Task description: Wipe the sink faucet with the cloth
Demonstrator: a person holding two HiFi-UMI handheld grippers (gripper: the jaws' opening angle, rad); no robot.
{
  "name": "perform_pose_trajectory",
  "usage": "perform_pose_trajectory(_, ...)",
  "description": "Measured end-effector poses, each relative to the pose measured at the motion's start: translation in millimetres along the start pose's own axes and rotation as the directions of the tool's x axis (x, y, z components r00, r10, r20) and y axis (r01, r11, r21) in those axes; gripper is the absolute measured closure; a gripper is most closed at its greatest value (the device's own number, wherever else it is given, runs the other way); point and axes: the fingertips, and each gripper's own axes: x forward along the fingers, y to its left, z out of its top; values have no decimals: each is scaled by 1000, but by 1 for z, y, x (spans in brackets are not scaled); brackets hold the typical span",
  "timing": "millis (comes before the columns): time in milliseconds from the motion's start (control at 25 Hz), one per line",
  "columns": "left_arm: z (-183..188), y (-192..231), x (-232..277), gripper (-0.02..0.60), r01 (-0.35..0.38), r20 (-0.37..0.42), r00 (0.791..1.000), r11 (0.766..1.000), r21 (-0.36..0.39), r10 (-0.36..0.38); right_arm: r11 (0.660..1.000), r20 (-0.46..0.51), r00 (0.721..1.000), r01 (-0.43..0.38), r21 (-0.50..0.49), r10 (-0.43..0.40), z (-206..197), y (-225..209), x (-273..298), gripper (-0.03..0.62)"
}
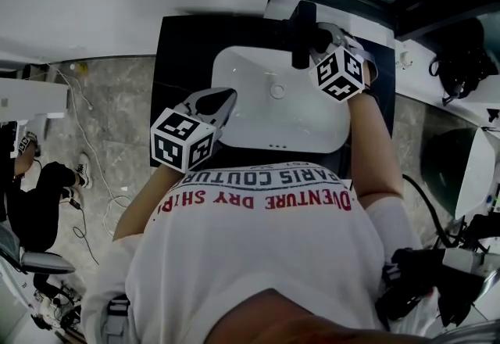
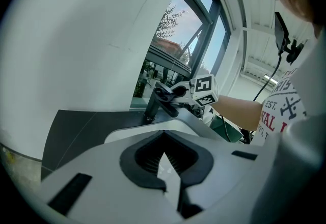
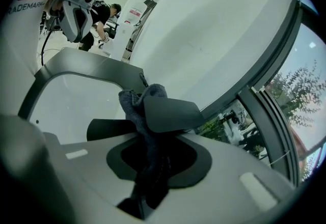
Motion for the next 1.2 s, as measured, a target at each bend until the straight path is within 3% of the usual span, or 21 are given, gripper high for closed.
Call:
perform_pose_trajectory(640, -5, -7, -7, 580, 20, 10, 1000, 1000, 3, -20, 995, -24, 996, -88, -45, 87, -4, 76, -49, 523)
perform_pose_trajectory(800, -8, -7, -6, 580, 19, 6, 1000, 1000, 0, -19, 995, -5, 995, -98, -11, 98, -4, 72, -48, 523)
perform_pose_trajectory(960, -10, -6, -9, 580, 11, 5, 1000, 1000, -4, -11, 998, 34, 998, -53, 41, 52, 4, 52, -50, 522)
perform_pose_trajectory(1200, -11, -1, -13, 580, -10, 1, 1000, 1000, -20, 10, 998, 1, 999, -34, 54, 34, -1, 30, -26, 522)
